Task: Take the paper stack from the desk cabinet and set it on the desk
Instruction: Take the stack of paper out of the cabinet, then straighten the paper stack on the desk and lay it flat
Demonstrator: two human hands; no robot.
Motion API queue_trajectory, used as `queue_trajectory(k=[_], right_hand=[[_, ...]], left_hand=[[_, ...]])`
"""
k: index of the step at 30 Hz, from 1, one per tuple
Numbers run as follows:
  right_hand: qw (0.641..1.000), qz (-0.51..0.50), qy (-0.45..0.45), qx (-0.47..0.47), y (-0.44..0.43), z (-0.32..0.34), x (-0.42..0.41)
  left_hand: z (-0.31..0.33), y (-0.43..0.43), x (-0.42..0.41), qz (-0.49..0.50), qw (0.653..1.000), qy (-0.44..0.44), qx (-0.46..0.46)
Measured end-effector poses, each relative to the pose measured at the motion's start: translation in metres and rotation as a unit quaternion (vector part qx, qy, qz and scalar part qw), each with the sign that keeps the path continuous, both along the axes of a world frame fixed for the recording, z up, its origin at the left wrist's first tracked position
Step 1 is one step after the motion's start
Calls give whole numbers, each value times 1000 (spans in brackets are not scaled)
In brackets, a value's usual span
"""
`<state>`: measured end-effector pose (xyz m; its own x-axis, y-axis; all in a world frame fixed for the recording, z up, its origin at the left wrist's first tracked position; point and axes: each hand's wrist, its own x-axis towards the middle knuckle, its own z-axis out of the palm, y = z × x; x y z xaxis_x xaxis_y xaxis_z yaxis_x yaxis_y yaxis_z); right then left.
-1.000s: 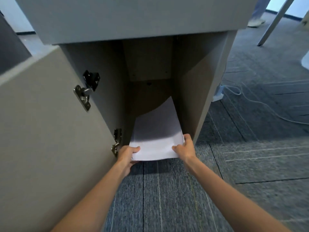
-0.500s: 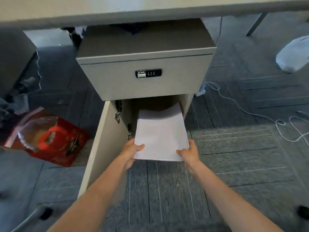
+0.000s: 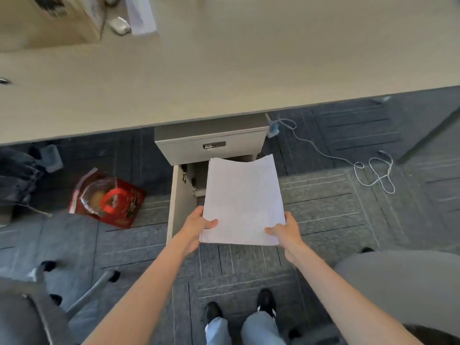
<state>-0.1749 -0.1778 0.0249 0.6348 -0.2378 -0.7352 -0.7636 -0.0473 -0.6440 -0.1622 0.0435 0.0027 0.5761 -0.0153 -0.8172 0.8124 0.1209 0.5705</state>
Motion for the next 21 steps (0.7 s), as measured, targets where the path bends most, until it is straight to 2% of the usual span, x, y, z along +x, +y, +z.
queue_trajectory(k=[5,12,21], right_hand=[[999,-27,7,19,-10,62,-23],[997,-47,-50,27,-13,145,-16],[992,-59,-108,26,-20,186,38]], left_hand=[[70,-8,-7,-50,998,-44,9],[154,-16,10,-93,988,-119,17],[208,-21,68,-105,976,-189,3]])
